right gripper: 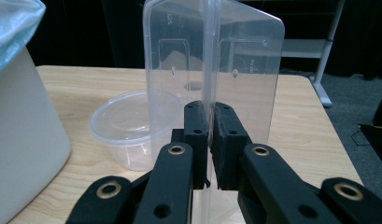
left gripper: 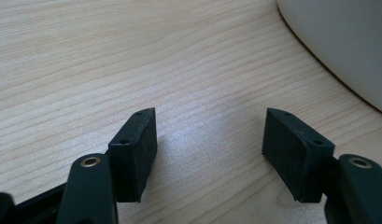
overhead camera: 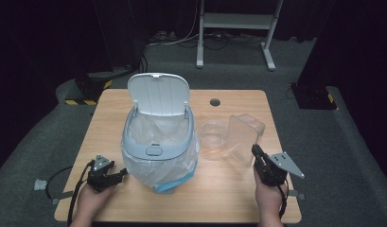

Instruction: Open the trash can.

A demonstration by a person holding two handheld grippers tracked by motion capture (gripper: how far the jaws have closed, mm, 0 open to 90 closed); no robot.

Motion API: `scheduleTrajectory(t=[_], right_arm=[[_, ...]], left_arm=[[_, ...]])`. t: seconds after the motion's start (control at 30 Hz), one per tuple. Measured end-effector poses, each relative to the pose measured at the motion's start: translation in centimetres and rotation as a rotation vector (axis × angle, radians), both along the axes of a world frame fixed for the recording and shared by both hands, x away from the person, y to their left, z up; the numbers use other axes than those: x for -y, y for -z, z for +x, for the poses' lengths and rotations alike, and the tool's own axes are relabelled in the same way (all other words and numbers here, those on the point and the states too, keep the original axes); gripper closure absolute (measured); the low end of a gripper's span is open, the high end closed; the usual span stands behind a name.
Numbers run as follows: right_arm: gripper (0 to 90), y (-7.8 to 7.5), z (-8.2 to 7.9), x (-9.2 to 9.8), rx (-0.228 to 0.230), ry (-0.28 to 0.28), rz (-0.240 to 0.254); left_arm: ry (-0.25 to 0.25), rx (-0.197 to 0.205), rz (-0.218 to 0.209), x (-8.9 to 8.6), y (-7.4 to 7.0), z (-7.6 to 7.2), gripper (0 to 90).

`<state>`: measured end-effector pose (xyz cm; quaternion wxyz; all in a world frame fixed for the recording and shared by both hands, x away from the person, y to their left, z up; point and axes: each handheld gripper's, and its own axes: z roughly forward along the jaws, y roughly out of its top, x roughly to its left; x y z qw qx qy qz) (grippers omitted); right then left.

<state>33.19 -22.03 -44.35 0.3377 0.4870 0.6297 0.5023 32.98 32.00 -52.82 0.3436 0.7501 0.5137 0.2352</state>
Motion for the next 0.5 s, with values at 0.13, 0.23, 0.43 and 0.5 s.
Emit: scheduleTrajectory(t=[0.13, 0.23, 0.43, 0.5], right_arm=[[85.7, -0.26, -0.16, -0.23, 0.013, -0.009, 0.003], [85.7, -0.40, -0.26, -0.37, 0.018, -0.013, 0.003], [85.8, -0.83, -0.53, -0.74, 0.036, -0.026, 0.004], [85.8, -0.90, -0.57, -0.79, 0.039, -0.028, 0.003]], left_arm=[[0.003, -0.001, 0.001, 0.01, 0.00, 0.01, 34.6], [0.003, -0.001, 0.000, 0.01, 0.00, 0.01, 34.5], [0.005, -0.002, 0.002, 0.02, 0.00, 0.02, 33.5], [0.007, -0.003, 0.006, 0.00, -0.01, 0.03, 33.4]])
